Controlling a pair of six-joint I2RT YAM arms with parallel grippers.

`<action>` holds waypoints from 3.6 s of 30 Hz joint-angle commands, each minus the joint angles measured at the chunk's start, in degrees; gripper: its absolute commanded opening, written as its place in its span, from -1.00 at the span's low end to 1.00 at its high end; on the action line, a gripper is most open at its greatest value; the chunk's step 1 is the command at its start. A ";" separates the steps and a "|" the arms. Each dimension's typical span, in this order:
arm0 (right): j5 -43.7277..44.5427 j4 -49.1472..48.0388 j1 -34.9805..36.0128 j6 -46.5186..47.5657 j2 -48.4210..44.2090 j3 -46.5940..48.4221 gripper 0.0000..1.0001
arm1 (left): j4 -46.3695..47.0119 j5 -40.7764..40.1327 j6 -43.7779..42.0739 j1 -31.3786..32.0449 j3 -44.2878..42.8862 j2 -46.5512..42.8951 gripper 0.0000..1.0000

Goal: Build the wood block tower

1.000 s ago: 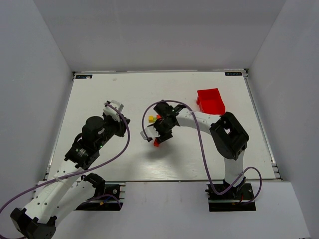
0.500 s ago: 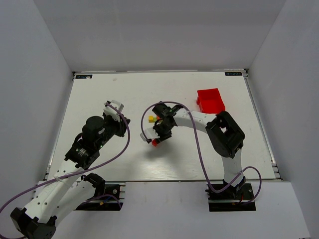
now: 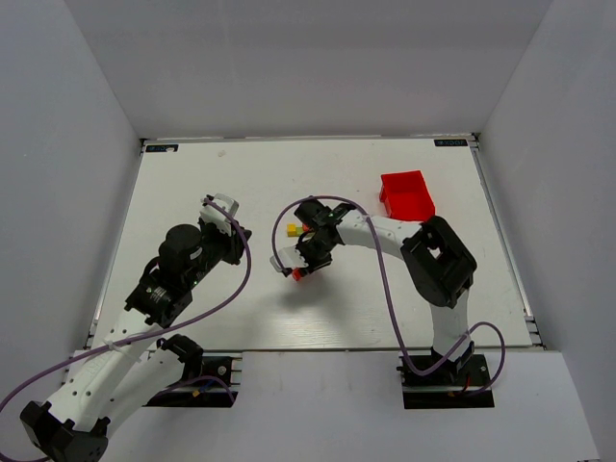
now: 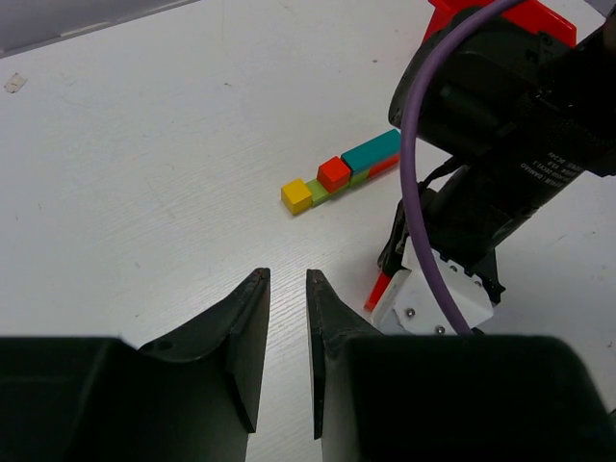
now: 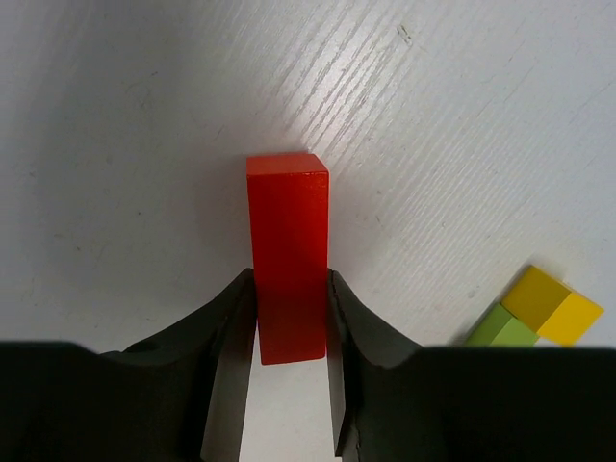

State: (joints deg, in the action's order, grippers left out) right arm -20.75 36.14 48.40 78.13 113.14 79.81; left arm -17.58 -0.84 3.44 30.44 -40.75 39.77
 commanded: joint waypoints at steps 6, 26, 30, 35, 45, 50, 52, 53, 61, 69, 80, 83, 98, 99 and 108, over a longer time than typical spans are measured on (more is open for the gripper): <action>-0.35 1.57 -0.85 -7.10 -12.84 -2.82 -0.91 | 0.18 0.23 -0.01 -0.29 0.06 -0.22 -0.35; 5.03 -0.55 -13.24 -9.48 -7.50 7.01 -0.88 | 0.18 0.23 -0.01 -0.29 0.06 0.31 -0.35; 4.84 0.51 -13.95 -10.01 -3.46 11.58 -0.85 | 0.18 0.23 -0.01 -0.29 0.06 0.31 -0.35; 3.79 1.74 -14.13 -10.98 -0.21 14.49 -0.85 | 0.18 0.23 -0.01 -0.29 0.06 0.31 -0.35; 2.91 3.15 -13.86 -12.82 1.99 17.22 -0.80 | 0.18 0.75 -0.01 -0.29 0.06 0.31 -0.35; 3.18 3.85 -13.51 -13.70 3.22 18.36 -0.80 | 0.18 0.75 -0.01 -0.29 0.06 0.31 -0.35; 3.09 4.03 -13.43 -13.97 3.75 18.89 -0.77 | 0.18 0.75 -0.01 -0.29 0.06 0.31 -0.35; 3.09 4.20 -13.51 -14.05 3.84 18.98 -0.77 | 0.18 0.75 -0.01 -0.29 0.06 0.31 -0.35; 3.44 4.38 -12.81 -14.41 5.07 19.33 -0.75 | 0.18 0.75 -0.01 -0.29 0.06 0.31 -0.35; 3.70 4.64 -12.19 -14.93 5.60 19.68 -0.69 | 0.18 0.75 -0.01 -0.29 0.06 0.31 -0.35; 4.49 4.47 -12.28 -15.73 6.21 20.12 -0.67 | 0.18 0.75 -0.01 -0.29 0.06 0.31 -0.35; 4.76 4.55 -12.19 -16.34 6.48 20.21 -0.64 | 0.18 0.75 -0.01 -0.29 0.06 0.31 -0.35; 5.72 4.38 -12.10 -17.22 7.27 20.82 -0.61 | 0.18 0.75 -0.01 -0.29 0.06 0.31 -0.35; 5.72 4.38 -11.84 -17.31 7.35 20.91 -0.61 | 0.18 0.75 -0.01 -0.29 0.06 0.31 -0.35; 5.90 3.85 -11.75 -17.75 7.53 20.91 -0.58 | 0.18 0.75 -0.01 -0.29 0.06 0.31 -0.35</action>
State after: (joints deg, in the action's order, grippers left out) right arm -14.87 40.38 36.23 61.52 120.18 98.26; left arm -17.58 -0.84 3.44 30.44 -40.77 40.21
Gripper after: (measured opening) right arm 0.363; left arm 0.326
